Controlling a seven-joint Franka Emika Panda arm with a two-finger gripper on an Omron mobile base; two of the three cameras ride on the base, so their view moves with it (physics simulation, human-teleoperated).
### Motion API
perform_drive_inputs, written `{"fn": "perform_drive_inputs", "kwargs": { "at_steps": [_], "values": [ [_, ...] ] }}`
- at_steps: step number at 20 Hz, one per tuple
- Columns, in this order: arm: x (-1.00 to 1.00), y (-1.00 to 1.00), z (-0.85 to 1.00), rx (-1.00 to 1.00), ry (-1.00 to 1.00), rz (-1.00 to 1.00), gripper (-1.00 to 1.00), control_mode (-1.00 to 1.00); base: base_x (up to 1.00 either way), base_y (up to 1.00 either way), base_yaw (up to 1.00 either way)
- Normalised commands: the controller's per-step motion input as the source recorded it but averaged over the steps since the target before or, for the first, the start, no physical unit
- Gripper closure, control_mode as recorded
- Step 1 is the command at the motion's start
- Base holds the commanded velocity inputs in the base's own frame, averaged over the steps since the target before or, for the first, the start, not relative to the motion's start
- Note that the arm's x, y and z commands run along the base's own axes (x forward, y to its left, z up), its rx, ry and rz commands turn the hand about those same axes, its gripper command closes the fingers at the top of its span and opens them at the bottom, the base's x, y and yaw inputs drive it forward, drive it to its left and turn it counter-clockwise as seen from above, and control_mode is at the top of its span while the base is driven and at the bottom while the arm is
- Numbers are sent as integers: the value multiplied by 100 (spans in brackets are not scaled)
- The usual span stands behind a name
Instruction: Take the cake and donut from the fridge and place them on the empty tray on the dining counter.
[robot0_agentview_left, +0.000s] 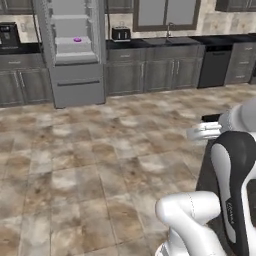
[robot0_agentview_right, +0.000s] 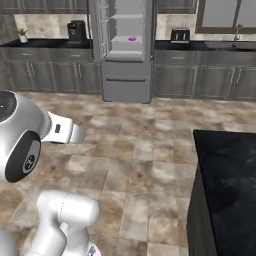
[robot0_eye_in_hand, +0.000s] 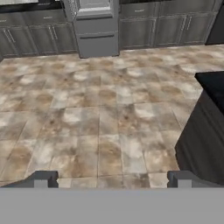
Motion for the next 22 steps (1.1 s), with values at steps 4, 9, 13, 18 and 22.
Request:
{"fn": "perform_drive_inputs", "kwargs": {
  "at_steps": [4,9,13,18,22],
  "values": [
    [0,0,0,0,0,0,-100,100,100,84,0],
    [0,0,0,0,0,0,-100,100,100,74,0],
    [0,0,0,0,0,0,-100,100,100,70,0],
    [0,0,0,0,0,0,-100,100,100,10,0],
    [0,0,0,0,0,0,-100,100,100,-3,0]
  ]
}}
